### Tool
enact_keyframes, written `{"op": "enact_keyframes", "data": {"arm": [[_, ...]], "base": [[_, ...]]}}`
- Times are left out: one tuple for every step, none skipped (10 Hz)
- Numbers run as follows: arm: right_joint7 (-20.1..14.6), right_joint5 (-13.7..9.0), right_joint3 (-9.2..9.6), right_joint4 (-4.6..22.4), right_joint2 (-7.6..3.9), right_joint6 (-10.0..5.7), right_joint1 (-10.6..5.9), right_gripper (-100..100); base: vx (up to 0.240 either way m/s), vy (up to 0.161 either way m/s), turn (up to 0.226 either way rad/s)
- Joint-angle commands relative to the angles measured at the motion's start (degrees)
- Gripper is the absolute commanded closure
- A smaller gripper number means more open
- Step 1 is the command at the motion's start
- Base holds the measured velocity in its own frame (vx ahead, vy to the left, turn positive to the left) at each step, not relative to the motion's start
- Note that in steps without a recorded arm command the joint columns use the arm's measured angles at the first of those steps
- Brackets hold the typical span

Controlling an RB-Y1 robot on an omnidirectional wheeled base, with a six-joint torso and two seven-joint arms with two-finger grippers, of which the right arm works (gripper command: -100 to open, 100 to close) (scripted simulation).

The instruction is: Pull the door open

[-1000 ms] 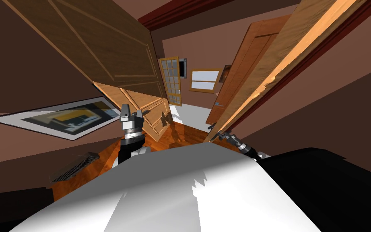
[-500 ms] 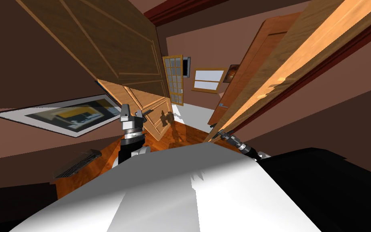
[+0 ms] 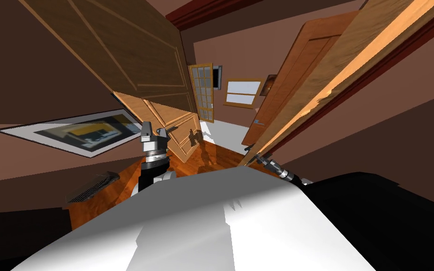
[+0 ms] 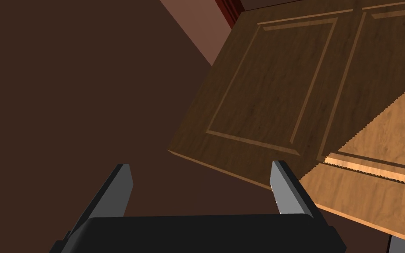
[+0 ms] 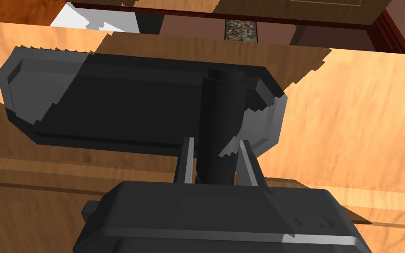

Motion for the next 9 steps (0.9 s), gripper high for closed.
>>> {"op": "enact_keyframes", "data": {"arm": [[0.1,0.6,0.66,2.5,0.67,-0.86,-1.24,100],[0.1,0.6,0.66,2.1,0.67,-0.86,-1.24,100],[0.1,0.6,0.66,2.5,0.67,-0.86,-1.24,100],[0.2,0.8,0.78,2.4,0.65,-1.9,-1.16,100],[0.3,0.9,0.85,2.4,0.64,-2.6,-1.11,100],[0.3,0.9,0.88,2.4,0.64,-2.95,-1.09,100],[0.4,1.0,0.94,2.3,0.63,-3.64,-1.04,100],[0.4,1.0,0.96,2.3,0.63,-3.94,-1.03,100],[0.4,1.1,1.01,2.3,0.62,-4.54,-1.0,100]], "base": [[-0.054,-0.012,-0.052],[-0.029,-0.002,-0.014],[-0.006,-0.002,0.006],[-0.059,-0.062,0.001],[-0.102,-0.099,0.006],[-0.1,-0.13,0.001],[-0.121,-0.161,-0.016],[-0.123,-0.131,-0.025],[-0.128,-0.14,-0.046]]}}
